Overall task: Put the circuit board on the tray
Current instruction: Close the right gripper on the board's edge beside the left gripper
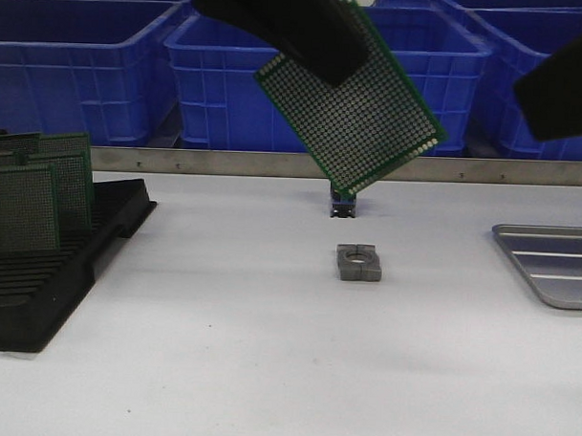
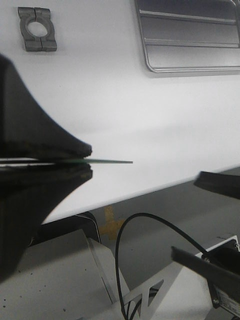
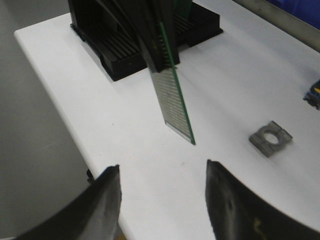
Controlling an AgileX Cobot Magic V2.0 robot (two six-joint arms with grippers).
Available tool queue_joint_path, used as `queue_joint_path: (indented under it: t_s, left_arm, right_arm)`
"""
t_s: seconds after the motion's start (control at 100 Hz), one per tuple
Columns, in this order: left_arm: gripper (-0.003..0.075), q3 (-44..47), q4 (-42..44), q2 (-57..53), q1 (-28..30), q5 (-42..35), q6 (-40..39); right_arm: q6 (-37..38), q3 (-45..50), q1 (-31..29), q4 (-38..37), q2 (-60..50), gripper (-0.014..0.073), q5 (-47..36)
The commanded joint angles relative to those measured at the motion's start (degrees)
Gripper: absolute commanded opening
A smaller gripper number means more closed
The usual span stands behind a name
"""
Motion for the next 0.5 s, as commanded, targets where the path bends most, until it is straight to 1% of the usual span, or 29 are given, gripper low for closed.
queue_joint_path:
  t_s: [0.0,0.13,0.2,0.3,0.42,0.49]
  left_arm:
    - [-0.002,-1.7,-4.0,-2.1,-0.4,-0.4,-0.5]
    - [-0.002,-1.7,-4.0,-2.1,-0.4,-0.3,-0.5]
    - [-0.002,-1.7,-4.0,-2.1,-0.4,-0.3,-0.5]
    - [-0.002,-1.7,-4.0,-2.1,-0.4,-0.3,-0.4]
    - [-0.002,-1.7,-4.0,-2.1,-0.4,-0.3,-0.4]
    - [-0.002,-1.7,-4.0,-2.1,-0.4,-0.3,-0.4]
  right_arm:
    - [-8.6,-2.0,0.9,7.4,3.1,0.0413,-3.5]
    - [-15.8,-2.8,1.1,16.0,7.5,0.0413,-3.6]
    - [-18.9,-4.1,1.1,18.9,9.5,0.0413,-3.8]
    - [-21.4,-6.3,1.1,19.8,12.4,0.0413,-3.9]
    - [-21.4,-9.1,1.1,19.8,16.5,0.0413,-3.4]
    - [-21.4,-10.6,1.1,19.8,18.9,0.0412,-1.2]
